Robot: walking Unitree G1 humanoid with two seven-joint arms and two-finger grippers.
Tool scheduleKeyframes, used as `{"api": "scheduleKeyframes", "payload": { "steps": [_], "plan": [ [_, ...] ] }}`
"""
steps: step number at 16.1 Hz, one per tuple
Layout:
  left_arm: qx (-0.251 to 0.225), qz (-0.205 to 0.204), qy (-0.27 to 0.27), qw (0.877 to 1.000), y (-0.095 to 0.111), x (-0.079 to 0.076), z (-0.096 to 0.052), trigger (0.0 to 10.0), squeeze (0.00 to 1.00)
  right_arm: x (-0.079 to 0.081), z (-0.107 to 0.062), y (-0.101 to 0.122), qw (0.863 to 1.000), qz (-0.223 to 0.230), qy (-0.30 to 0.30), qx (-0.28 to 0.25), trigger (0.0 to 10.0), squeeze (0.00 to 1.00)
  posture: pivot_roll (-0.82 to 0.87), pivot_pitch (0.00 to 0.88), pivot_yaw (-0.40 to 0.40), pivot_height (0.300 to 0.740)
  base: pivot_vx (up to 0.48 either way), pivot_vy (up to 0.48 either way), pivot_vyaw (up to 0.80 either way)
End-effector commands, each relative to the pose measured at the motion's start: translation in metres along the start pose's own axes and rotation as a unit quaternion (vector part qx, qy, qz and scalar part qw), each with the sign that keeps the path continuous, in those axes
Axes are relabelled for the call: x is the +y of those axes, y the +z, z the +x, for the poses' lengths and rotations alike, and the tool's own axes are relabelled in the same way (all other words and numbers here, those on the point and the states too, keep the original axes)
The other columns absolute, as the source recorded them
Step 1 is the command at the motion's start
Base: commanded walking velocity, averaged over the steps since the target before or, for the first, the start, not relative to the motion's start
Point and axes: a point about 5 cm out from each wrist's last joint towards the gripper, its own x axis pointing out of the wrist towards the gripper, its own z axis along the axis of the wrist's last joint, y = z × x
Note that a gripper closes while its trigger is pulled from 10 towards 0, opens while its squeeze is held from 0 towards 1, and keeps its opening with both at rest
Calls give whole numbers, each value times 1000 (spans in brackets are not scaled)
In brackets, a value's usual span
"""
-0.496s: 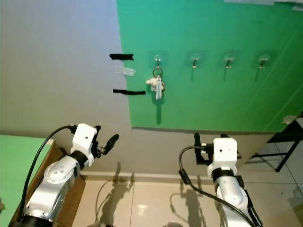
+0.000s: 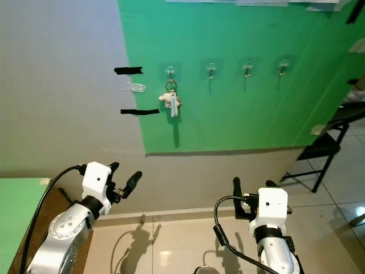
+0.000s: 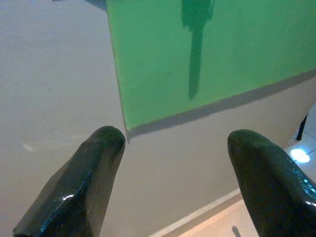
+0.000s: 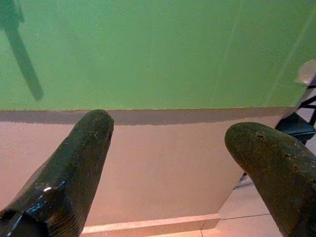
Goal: Hang keys on a hook
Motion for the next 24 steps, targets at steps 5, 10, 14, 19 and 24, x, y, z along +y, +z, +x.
{"api": "scheduleKeyframes", "payload": {
  "steps": [5,10,14,19,24],
  "plan": [
    [17,6,39,999,-10,5,14,10000,0,-8,16,-9,999,51,-15,8,10000,0,-159,15,15,736,-277,265,160],
    [11,21,32,999,-1,6,25,10000,0,-2,32,-8,998,63,15,9,10000,0,-142,4,15,736,0,0,762],
    [6,25,31,999,3,3,26,10000,0,1,40,-7,997,69,31,14,10000,0,-135,0,12,736,0,0,728],
    [-14,27,15,999,12,-10,32,10000,0,7,47,-4,996,68,56,13,10000,0,-140,0,10,736,0,-96,690],
    [-25,34,31,999,20,-17,40,10000,0,6,55,1,996,50,79,13,10000,0,-141,0,-4,736,0,-480,648]
  ]
}}
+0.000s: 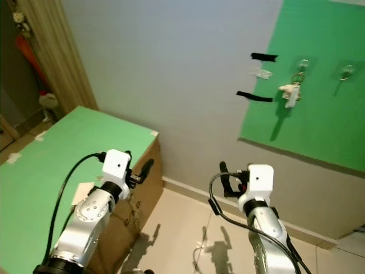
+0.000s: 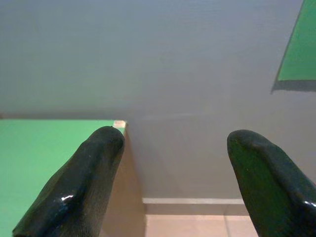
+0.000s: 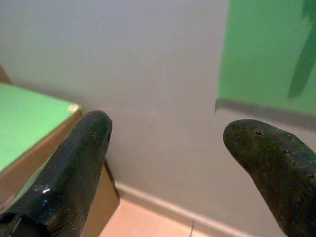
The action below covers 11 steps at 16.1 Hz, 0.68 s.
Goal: Hang keys on a hook
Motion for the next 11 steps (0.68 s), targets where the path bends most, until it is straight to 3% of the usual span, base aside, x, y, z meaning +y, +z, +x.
{"api": "scheduleKeyframes", "payload": {
  "steps": [1,8,11],
  "plan": [
    [-8,8,8,1000,7,0,4,10000,0,-5,1,1,1000,-9,-2,6,10000,0,-138,0,-9,736,0,-480,638],
    [-24,4,29,999,12,6,4,10000,0,3,5,3,1000,-11,15,4,10000,0,-127,0,-1,736,0,-463,638],
    [-18,-6,33,999,11,7,5,10000,0,5,7,3,1000,-13,23,4,10000,8,-123,0,-6,736,0,0,638]
  ]
}}
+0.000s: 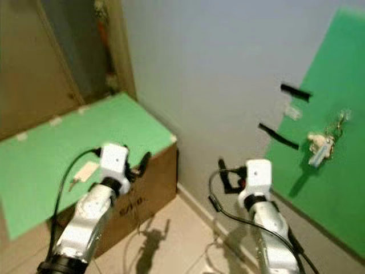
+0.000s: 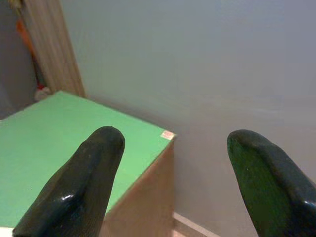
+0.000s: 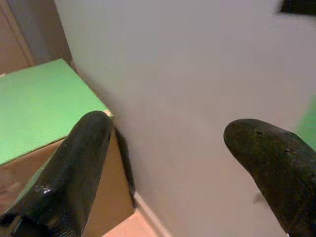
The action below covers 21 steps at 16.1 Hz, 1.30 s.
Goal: Hang keys on a hook
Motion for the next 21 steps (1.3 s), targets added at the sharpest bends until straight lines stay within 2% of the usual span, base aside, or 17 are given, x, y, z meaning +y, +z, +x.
{"api": "scheduleKeyframes", "payload": {
  "steps": [1,7,12,14,15,19,21],
  "plan": [
    [2,11,14,1000,1,10,0,10000,0,7,2,0,1000,4,15,1,10000,16,-121,0,-7,736,0,0,638],
    [9,24,7,1000,0,11,5,10000,0,6,4,-2,1000,2,17,2,10000,20,-125,0,-4,736,0,0,639],
    [8,28,9,1000,-1,13,4,10000,0,3,1,-6,1000,3,11,7,10000,102,-129,0,-2,736,0,0,629],
    [9,19,9,1000,-2,13,4,10000,0,2,1,-7,1000,2,12,8,10000,110,-129,0,-2,736,0,0,625],
    [10,-19,-10,1000,-2,9,4,10000,0,3,1,-8,1000,0,15,10,10000,118,-125,0,-4,736,0,0,613],
    [8,6,8,1000,-4,12,3,10000,0,4,1,-10,1000,-4,24,11,10000,149,-117,0,-11,736,0,0,602],
    [-5,-11,1,1000,0,11,2,10000,0,5,2,-9,999,-10,30,9,10000,173,-113,0,-10,736,0,0,600]
  ]
}}
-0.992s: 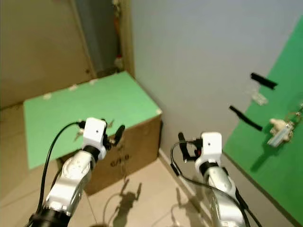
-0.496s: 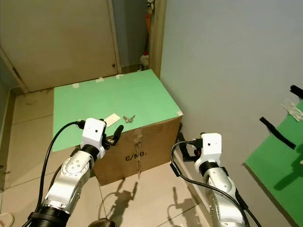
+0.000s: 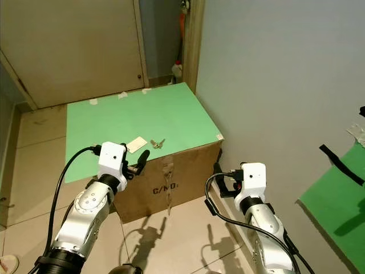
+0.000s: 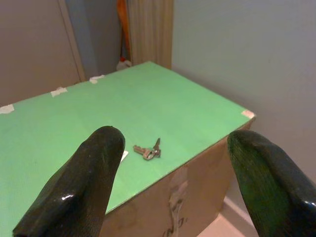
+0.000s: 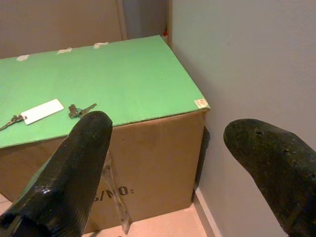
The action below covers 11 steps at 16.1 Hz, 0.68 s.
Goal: Hang keys on a hook
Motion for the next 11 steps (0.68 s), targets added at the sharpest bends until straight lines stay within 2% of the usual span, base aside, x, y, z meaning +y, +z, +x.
{"api": "scheduleKeyframes", "payload": {
  "steps": [1,3,6,8,9,10,11],
  "plan": [
    [-14,-9,3,1000,3,1,0,10000,0,1,4,3,1000,-10,9,-4,10000,176,-107,0,-9,736,296,379,594],
    [-21,-19,9,1000,5,2,-1,10000,0,2,8,4,1000,-6,11,-7,10000,184,-107,0,-9,736,278,390,597],
    [-18,-24,28,999,4,8,-2,10000,0,3,13,4,1000,-3,24,-2,10000,192,-64,0,-31,736,0,425,594],
    [-17,-18,34,999,4,10,-1,10000,0,5,16,3,999,-6,33,2,10000,192,-52,0,-39,736,431,0,597],
    [-5,8,44,999,2,12,0,10000,0,7,18,4,999,-8,41,2,10000,149,-44,0,-46,736,0,0,581],
    [18,13,58,998,-3,17,3,10000,0,8,21,3,999,-3,34,10,10000,35,-37,0,-50,736,0,0,0],
    [13,17,55,998,-2,17,3,10000,0,8,22,3,999,-1,35,9,10000,27,-31,0,-53,736,0,0,0]
  ]
}}
